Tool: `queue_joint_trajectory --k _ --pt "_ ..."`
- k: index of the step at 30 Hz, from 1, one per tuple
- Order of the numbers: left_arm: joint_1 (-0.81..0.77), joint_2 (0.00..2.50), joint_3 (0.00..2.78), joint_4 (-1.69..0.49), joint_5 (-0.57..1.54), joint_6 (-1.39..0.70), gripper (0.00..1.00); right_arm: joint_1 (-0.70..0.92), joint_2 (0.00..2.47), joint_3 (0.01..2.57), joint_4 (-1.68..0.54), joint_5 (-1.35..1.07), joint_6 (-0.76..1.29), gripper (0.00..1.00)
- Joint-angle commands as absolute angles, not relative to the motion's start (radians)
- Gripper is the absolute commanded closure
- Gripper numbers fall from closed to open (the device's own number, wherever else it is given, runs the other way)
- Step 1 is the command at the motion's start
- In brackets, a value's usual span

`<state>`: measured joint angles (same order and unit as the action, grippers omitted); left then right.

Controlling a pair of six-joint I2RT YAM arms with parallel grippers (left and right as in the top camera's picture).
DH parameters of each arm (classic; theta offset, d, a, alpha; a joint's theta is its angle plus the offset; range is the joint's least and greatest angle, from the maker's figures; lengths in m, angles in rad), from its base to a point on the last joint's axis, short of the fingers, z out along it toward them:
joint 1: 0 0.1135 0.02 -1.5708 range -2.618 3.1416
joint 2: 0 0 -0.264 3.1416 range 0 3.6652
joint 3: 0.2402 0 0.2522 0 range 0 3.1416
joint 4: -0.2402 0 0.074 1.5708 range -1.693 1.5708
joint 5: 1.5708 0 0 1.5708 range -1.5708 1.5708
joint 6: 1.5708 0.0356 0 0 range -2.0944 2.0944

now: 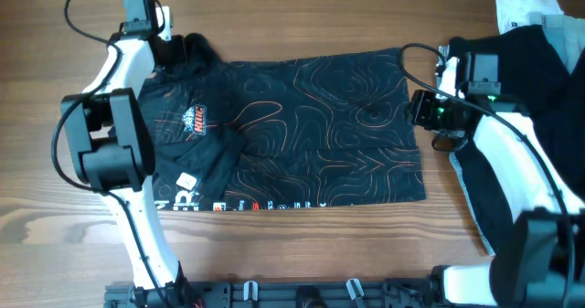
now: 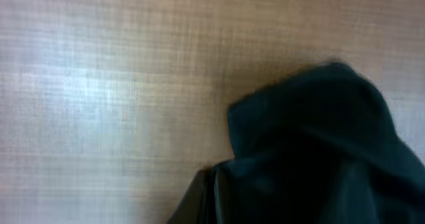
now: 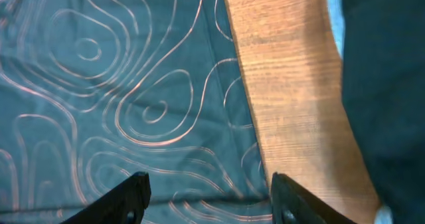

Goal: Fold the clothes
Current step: 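Grasp the far edge of the jersey with both grippers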

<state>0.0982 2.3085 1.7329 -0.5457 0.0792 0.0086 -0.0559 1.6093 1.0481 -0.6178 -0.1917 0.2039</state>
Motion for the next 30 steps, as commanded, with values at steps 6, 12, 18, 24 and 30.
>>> queue_joint_trajectory --k 6,12,18,24,30 --pt "0.110 2.142 1.723 -0.678 0.085 -0.160 0.96 -0.059 1.943 1.400 -0.489 -0.165 0.152 0.33" --pt "0.110 2.142 1.722 -0.719 0.085 -0.222 0.96 -0.040 2.228 1.693 -0.508 -0.165 0.107 0.28" --pt "0.110 2.142 1.722 -0.738 0.085 -0.222 0.96 0.014 2.323 1.693 -0.407 -0.127 0.136 0.36" --pt "0.112 2.136 1.723 -0.748 0.085 -0.221 0.96 0.015 2.335 1.695 -0.427 -0.082 0.241 0.96" --pt "0.156 2.014 1.723 -0.925 0.089 -0.246 0.96 -0.012 2.199 1.696 -0.592 0.031 0.261 0.91"
